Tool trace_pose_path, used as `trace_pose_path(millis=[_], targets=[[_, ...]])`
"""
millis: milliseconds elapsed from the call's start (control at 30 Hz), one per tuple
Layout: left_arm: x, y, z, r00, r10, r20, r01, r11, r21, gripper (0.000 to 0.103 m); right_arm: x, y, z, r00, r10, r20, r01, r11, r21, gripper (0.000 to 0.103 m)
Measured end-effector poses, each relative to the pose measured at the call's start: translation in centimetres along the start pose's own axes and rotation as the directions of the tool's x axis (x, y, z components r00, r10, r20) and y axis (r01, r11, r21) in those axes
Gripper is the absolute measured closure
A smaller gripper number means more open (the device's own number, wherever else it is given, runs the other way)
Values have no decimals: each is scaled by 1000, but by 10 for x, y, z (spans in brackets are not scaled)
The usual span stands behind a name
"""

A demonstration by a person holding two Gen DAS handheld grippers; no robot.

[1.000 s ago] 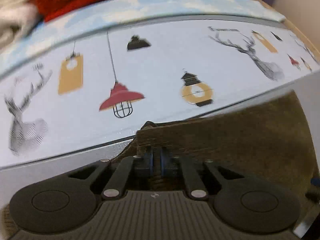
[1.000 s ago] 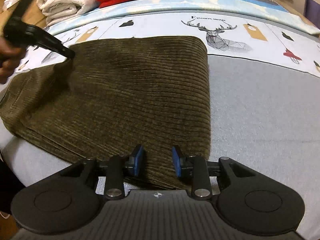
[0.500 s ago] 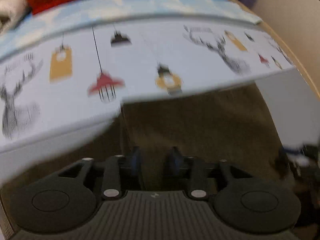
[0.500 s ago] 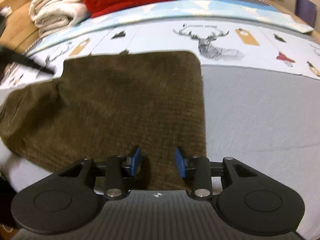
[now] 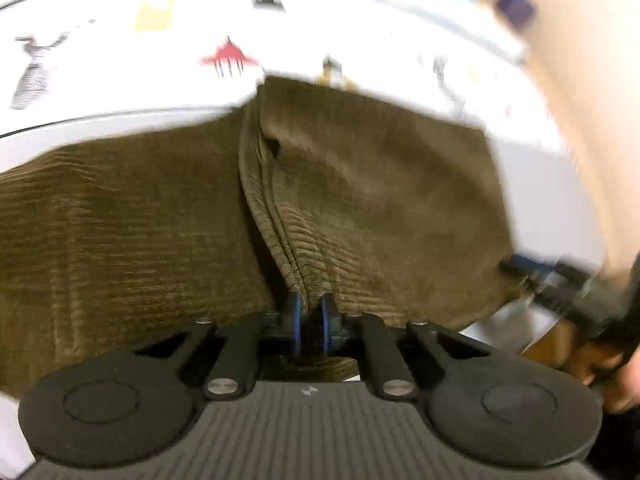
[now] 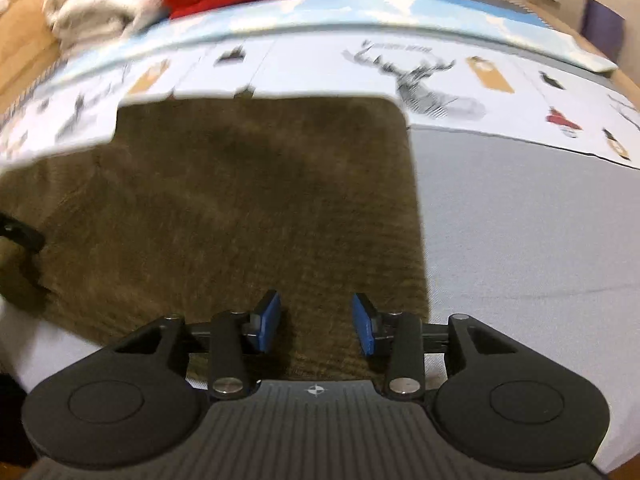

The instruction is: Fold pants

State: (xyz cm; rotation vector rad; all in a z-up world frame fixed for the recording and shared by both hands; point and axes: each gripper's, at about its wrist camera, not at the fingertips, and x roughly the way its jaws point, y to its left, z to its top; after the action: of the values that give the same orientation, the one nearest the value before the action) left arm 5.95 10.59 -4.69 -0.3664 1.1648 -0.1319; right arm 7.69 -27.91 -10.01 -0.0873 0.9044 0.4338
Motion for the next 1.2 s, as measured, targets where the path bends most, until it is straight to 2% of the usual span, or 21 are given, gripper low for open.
trace_pose_path(millis=[33, 67, 167, 200, 233, 300, 367, 400, 433, 467, 500, 533, 600, 667, 733, 800, 900, 1000, 1067, 1133, 1200], targets=[[-3, 5, -6, 1000, -3, 1, 3, 999, -32, 102, -4, -2, 1, 1000, 4, 14, -4, 1000, 8, 61], [2, 9, -12, 999, 19, -31, -21, 998, -53, 103, -7, -5, 1, 1000, 0, 23, 0, 1000, 8, 61], [31, 7, -27, 968, 200, -149, -193, 979, 60, 103, 5, -13, -6, 997, -54, -47, 55, 998, 5, 61], [31, 4, -29, 962, 241, -132, -230, 969, 88, 103, 9, -16, -9, 997, -53, -63, 54, 998, 15, 61], [23, -1, -29, 961, 269, -68, -262, 960, 103, 101, 7, -17, -9, 997, -49, -54, 50, 998, 23, 61], [0, -13, -27, 976, 205, 78, -212, 971, 111, 100, -3, -15, -5, 997, -70, -23, 71, 997, 41, 61], [0, -27, -31, 992, 86, 97, -100, 984, 150, 95, -10, -13, -4, 998, -62, 25, 61, 998, 29, 61], [10, -33, -35, 995, 72, 66, -83, 980, 180, 93, -7, -11, -5, 997, -75, 3, 75, 997, -1, 61], [27, -37, -40, 995, 101, 7, -100, 971, 218, 93, 1, -10, -8, 994, -101, -43, 100, 995, -29, 60], [45, -37, -46, 983, 174, -61, -153, 956, 250, 92, 8, -10, -13, 991, -113, -74, 110, 992, -54, 59], [57, -37, -50, 968, 232, -97, -198, 941, 274, 82, 8, -8, -15, 991, -119, -61, 114, 991, -72, 59], [60, -40, -53, 964, 247, -100, -211, 936, 282, 84, 6, -6, -13, 990, -125, -62, 121, 990, -71, 59], [47, -48, -53, 971, 234, -43, -215, 941, 263, 81, -10, -4, -2, 993, -114, -34, 113, 993, -20, 59], [28, -61, -55, 979, 199, 43, -203, 942, 266, 74, -35, -2, 9, 996, -69, 55, 68, 997, 26, 59], [13, -67, -61, 981, 164, 106, -187, 945, 269, 62, -62, 3, 19, 986, -50, 158, 49, 999, 5, 58], [3, -70, -69, 979, 143, 143, -176, 950, 257, 60, -86, 11, 26, 968, -24, 250, 38, 998, -49, 54], [-10, -55, -82, 968, 124, 217, -168, 965, 200, 33, -108, 17, 33, 939, 23, 342, 15, 994, -106, 46], [-23, -37, -97, 946, 123, 299, -166, 979, 121, 32, -104, 18, 34, 923, 36, 382, 3, 995, -103, 42], [-34, -24, -106, 932, 120, 343, -153, 986, 71, 32, -93, 20, 39, 931, 34, 364, -25, 999, -28, 42], [-43, -8, -112, 919, 134, 370, -152, 988, 19, 32, -82, 30, 41, 924, 45, 379, -47, 999, -4, 42], [-53, 7, -115, 909, 161, 384, -164, 986, -25, 32, -70, 44, 39, 932, 33, 361, -33, 999, -7, 43]])
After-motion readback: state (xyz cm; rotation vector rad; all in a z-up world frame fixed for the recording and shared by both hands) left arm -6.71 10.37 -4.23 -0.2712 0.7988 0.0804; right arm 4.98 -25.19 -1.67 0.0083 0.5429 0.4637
